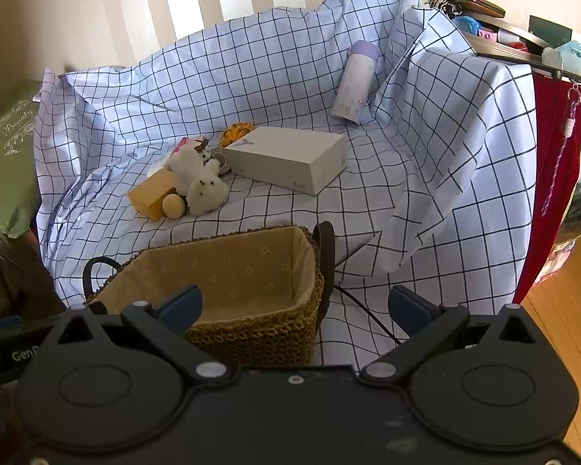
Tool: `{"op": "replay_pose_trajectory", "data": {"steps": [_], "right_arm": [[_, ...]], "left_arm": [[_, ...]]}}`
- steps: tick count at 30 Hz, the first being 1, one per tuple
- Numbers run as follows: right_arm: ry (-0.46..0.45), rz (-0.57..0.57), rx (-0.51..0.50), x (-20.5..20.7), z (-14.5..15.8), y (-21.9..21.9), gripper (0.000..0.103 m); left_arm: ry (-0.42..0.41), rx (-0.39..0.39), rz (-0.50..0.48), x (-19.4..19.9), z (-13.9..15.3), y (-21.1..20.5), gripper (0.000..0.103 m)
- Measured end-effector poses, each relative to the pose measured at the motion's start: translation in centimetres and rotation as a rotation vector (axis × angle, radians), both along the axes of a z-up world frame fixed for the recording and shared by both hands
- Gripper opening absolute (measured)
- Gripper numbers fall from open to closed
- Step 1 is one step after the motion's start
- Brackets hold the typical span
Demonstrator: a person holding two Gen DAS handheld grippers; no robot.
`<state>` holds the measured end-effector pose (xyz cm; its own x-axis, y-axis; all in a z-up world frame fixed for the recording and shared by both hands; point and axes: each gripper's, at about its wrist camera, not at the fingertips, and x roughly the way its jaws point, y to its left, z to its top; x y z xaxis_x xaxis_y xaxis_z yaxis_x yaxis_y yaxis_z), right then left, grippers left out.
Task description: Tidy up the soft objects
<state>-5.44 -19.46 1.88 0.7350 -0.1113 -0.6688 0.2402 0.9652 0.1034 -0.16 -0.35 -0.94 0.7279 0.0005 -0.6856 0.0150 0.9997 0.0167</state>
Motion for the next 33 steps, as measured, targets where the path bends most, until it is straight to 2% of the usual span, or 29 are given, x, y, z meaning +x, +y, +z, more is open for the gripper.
{"op": "replay_pose_trajectory", "data": {"steps": [33], "right_arm": [[0.021,-0.001,0.005,0.27,-0.14,0.09,0.103]], "left_arm": [[0.012,-0.002,0.001,-0.28,-0.64,-0.25,0.100]]}}
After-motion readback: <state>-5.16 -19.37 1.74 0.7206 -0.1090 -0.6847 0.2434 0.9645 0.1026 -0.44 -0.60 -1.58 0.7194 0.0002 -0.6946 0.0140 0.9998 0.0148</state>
